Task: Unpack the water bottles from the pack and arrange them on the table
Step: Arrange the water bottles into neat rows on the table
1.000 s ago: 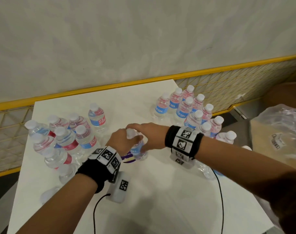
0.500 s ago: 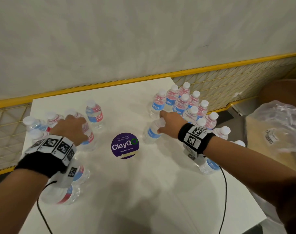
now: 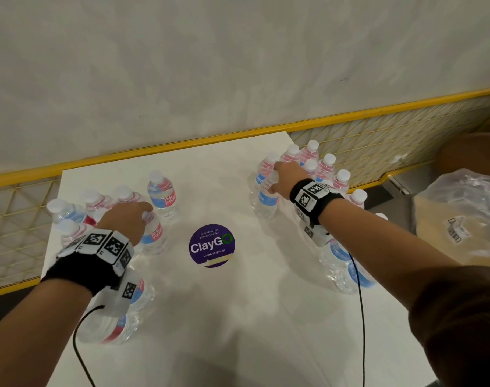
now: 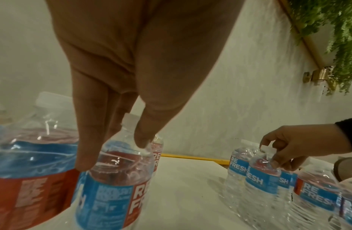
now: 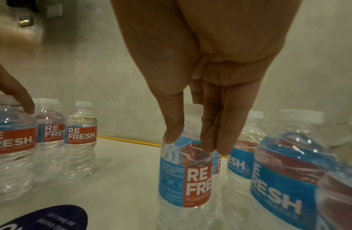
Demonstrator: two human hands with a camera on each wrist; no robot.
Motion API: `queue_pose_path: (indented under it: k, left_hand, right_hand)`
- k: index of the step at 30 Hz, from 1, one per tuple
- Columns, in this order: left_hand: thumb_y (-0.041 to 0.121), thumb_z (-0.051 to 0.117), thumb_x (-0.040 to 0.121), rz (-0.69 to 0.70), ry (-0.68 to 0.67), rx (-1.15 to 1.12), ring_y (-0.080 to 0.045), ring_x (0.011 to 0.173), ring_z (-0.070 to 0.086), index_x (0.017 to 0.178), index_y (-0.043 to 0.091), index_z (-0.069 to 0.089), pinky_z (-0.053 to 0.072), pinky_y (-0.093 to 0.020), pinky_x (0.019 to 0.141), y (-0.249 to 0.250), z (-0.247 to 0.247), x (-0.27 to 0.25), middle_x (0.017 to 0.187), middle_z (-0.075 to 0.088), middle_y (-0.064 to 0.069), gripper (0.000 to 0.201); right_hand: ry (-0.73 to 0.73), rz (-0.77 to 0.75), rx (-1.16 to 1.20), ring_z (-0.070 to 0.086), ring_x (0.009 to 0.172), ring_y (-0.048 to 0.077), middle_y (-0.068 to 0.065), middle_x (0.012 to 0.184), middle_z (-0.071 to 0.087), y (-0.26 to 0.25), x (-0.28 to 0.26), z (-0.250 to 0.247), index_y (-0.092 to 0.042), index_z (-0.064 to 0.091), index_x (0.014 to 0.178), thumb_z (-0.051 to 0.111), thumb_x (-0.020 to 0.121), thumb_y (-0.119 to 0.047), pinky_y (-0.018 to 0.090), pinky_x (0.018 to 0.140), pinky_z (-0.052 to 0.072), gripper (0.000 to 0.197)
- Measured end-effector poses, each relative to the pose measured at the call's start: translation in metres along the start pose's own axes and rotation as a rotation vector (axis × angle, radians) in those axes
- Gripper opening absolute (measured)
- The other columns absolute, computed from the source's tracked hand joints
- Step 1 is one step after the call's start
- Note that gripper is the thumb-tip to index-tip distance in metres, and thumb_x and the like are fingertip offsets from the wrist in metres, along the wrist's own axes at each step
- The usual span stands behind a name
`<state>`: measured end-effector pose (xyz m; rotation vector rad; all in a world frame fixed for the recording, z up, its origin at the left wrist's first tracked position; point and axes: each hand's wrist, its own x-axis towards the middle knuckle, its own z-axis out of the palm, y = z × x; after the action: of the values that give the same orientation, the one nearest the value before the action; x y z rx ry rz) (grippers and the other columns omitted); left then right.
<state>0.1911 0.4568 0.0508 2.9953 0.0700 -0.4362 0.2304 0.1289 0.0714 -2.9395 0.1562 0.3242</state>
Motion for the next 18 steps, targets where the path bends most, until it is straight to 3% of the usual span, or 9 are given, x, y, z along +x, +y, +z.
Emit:
queue_pose_path:
  k: [11, 18]
  left_hand:
    - [0.011, 0.044, 0.096, 0.017, 0.011, -0.036, -0.028, 0.116, 0.056, 0.13, 0.022, 0.052, 0.046, -0.037, 0.099, 0.002, -0.001, -0.002, 0.131, 0.057, -0.008, 0.037]
    - [0.015, 0.043, 0.097, 0.077, -0.033, -0.061, -0.024, 0.121, 0.053, 0.13, 0.023, 0.053, 0.042, -0.034, 0.104, 0.007, -0.002, -0.008, 0.135, 0.054, -0.004, 0.035]
  right_hand:
    - [0.038, 0.005, -0.014, 0.056, 0.115, 0.028, 0.015, 0.124, 0.057, -0.023, 0.009, -0.003, -0.003, 0.049, 0.124, 0.056, 0.092, -0.02, 0.03, 0.089, 0.046, 0.037]
    - [0.041, 0.001, -0.047, 0.057, 0.116, 0.026, 0.014, 0.124, 0.058, -0.027, 0.012, -0.006, 0.0, 0.05, 0.123, 0.051, 0.095, -0.026, 0.029, 0.091, 0.046, 0.038]
